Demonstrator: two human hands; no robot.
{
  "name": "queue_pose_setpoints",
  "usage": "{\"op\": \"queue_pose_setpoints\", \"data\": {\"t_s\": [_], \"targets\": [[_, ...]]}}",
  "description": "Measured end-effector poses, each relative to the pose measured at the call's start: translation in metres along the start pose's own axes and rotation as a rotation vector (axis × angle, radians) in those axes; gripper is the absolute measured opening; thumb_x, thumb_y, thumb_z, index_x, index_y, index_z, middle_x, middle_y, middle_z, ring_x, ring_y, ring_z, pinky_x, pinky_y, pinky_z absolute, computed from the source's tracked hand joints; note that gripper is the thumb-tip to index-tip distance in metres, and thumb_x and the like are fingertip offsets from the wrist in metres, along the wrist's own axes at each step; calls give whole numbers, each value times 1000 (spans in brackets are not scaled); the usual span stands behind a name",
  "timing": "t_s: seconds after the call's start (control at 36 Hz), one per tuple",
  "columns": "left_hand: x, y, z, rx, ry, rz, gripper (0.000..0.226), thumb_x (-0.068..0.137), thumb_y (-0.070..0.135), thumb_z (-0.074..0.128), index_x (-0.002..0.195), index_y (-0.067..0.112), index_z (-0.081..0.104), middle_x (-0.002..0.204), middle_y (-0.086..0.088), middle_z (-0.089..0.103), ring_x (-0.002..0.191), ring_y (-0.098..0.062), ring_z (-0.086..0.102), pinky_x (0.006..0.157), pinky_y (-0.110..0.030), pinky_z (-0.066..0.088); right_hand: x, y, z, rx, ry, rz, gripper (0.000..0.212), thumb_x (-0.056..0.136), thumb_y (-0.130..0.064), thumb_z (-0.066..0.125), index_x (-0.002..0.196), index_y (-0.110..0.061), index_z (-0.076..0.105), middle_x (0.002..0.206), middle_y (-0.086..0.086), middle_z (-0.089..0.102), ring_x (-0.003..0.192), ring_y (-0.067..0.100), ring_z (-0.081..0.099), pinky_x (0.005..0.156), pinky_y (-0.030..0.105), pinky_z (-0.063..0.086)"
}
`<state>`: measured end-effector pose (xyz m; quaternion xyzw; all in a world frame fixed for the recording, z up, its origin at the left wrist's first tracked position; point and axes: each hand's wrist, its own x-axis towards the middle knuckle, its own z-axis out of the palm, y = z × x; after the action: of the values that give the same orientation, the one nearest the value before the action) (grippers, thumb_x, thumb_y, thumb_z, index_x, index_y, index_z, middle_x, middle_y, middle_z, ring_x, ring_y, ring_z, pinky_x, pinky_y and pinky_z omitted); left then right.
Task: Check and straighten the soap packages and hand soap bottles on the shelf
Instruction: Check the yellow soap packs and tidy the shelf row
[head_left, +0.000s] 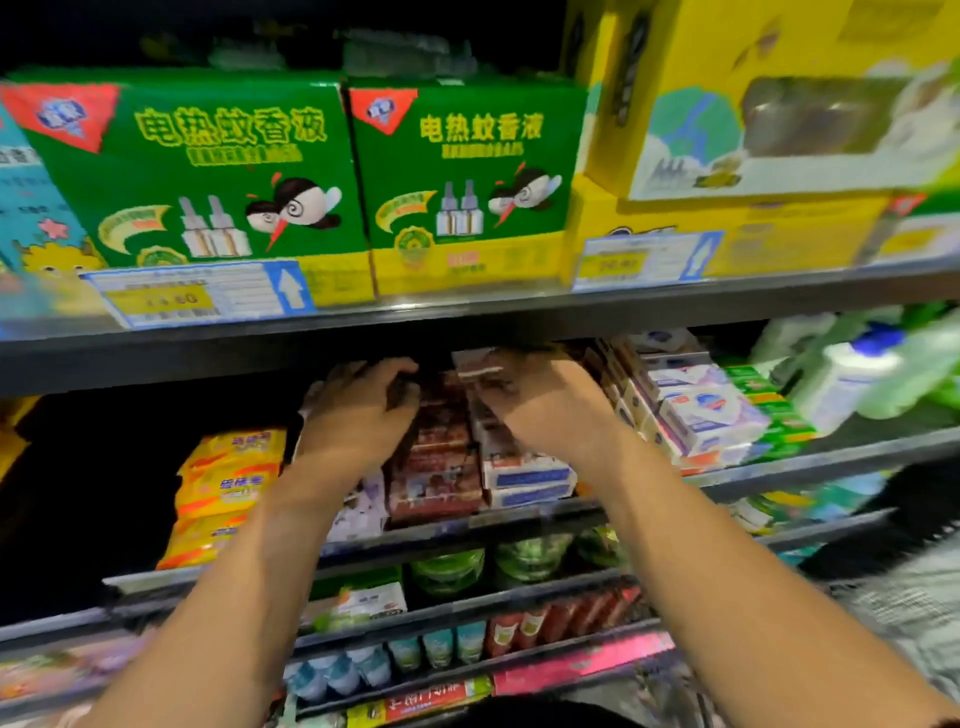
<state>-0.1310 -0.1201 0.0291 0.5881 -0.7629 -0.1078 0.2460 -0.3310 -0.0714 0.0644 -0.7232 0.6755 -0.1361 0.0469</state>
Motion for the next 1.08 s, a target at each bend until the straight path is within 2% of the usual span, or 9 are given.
{"op": "queue_pose_setpoints", "data": {"t_s": [0.17, 0.25, 0.31, 0.39, 0.5, 0.61, 0.75, 0.94, 1.08], "targets": [[3, 66, 46, 77, -242, 236, 64, 89, 67, 35, 145, 36, 42, 156, 10, 33, 141, -19, 34, 115, -32, 28, 3, 87, -2, -14, -78, 303, 50, 103, -41, 46, 97, 2, 70, 104, 26, 67, 104, 39, 62, 82, 36, 47], [3, 81, 66, 71, -373, 226, 78, 82, 83, 23, 148, 43, 31, 163, 13, 14, 148, -19, 24, 116, -36, 29, 13, 109, 17, -26, -105, 324, 45, 103, -38, 48, 103, 2, 68, 110, 25, 66, 108, 39, 60, 87, 36, 47], [1, 86, 71, 101, -448, 180, 77, 85, 83, 23, 151, 44, 23, 165, 14, 2, 151, -20, 10, 120, -39, 21, 20, 116, 30, -45, -142, 317, 43, 104, -37, 45, 110, 1, 65, 116, 23, 65, 112, 38, 59, 92, 37, 46], [-2, 87, 69, 113, -459, 157, 71, 89, 77, 27, 152, 45, 16, 164, 13, 5, 148, -20, 10, 120, -39, 19, 32, 121, 44, -77, -188, 278, 38, 105, -29, 43, 111, 0, 65, 115, 22, 66, 108, 38, 60, 88, 37, 46], [-1, 81, 72, 130, -436, 167, 82, 81, 86, 20, 153, 48, 11, 162, 15, 11, 147, -19, 14, 118, -40, 24, 48, 118, 52, -73, -191, 283, 31, 97, -9, 48, 124, -4, 62, 127, 22, 60, 112, 36, 59, 95, 40, 47], [-1, 79, 74, 110, -422, 149, 82, 80, 87, 22, 153, 49, 11, 163, 16, 12, 148, -17, 12, 120, -39, 20, 58, 116, 53, -7, -221, 333, 38, 103, -15, 43, 139, -8, 52, 143, 20, 49, 124, 35, 53, 100, 40, 44], [-3, 80, 74, 120, -400, 162, 76, 84, 84, 22, 152, 50, 10, 161, 15, 15, 146, -17, 16, 116, -40, 27, 70, 124, 59, 25, -172, 329, 45, 107, -22, 38, 151, -15, 38, 155, 13, 39, 137, 32, 44, 108, 41, 38], [-5, 81, 73, 133, -390, 168, 71, 88, 80, 23, 151, 50, 9, 161, 15, 12, 146, -18, 16, 115, -41, 29, 82, 132, 67, 65, -101, 390, 52, 95, -16, 57, 146, -13, 43, 147, 18, 44, 128, 37, 50, 103, 44, 44], [-7, 82, 71, 116, -393, 163, 70, 89, 79, 23, 151, 51, 7, 161, 16, 10, 146, -17, 14, 113, -40, 31, 86, 139, 71, 118, -61, 400, 46, 94, -16, 61, 138, -13, 49, 135, 16, 55, 118, 35, 56, 93, 40, 47]]}}
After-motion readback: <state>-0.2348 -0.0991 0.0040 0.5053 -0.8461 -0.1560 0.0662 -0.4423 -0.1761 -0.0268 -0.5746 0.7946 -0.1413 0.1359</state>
